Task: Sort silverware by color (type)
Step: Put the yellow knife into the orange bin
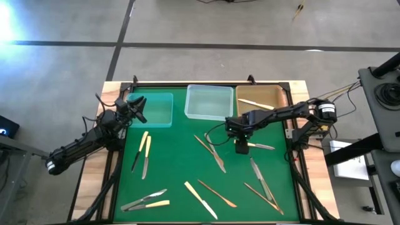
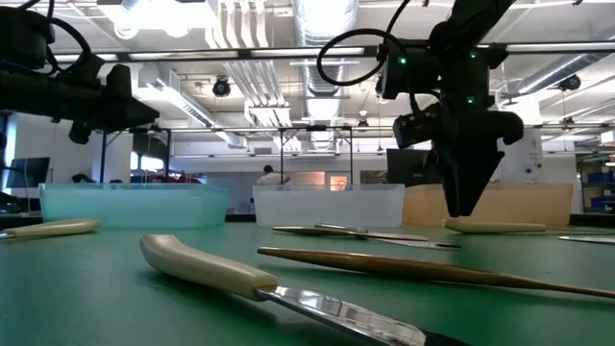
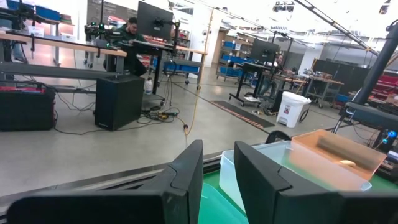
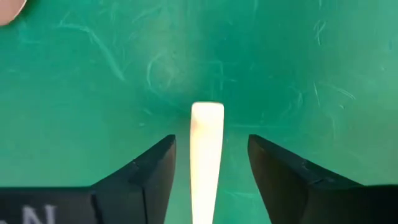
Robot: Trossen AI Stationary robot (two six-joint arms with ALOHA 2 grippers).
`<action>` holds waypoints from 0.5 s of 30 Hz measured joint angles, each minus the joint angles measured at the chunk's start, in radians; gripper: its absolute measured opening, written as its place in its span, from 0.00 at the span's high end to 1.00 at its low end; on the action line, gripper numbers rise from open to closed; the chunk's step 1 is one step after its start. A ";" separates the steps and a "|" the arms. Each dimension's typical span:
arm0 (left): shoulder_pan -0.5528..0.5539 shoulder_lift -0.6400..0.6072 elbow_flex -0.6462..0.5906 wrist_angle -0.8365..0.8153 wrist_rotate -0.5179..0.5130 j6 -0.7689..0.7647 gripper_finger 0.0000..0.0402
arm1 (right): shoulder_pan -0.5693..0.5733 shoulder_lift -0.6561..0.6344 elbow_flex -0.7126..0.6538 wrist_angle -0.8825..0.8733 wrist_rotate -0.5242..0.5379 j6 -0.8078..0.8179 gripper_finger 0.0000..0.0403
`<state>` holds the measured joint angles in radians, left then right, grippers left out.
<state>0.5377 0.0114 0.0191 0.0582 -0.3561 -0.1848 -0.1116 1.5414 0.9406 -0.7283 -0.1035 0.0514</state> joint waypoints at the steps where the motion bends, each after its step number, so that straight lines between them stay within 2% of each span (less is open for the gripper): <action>1: 0.000 0.000 0.000 0.000 0.000 0.000 0.81 | 0.000 0.000 -0.005 0.005 0.002 0.001 0.50; 11: 0.000 0.000 0.000 0.000 0.000 0.000 0.81 | 0.000 0.073 -0.014 0.066 0.027 0.001 0.49; 15: 0.000 0.000 0.000 0.000 0.000 0.000 0.81 | 0.000 0.106 -0.013 0.069 0.036 -0.002 0.54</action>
<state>0.5374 0.0115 0.0192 0.0584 -0.3561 -0.1848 -0.1116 1.6476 0.9279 -0.6594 -0.0671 0.0494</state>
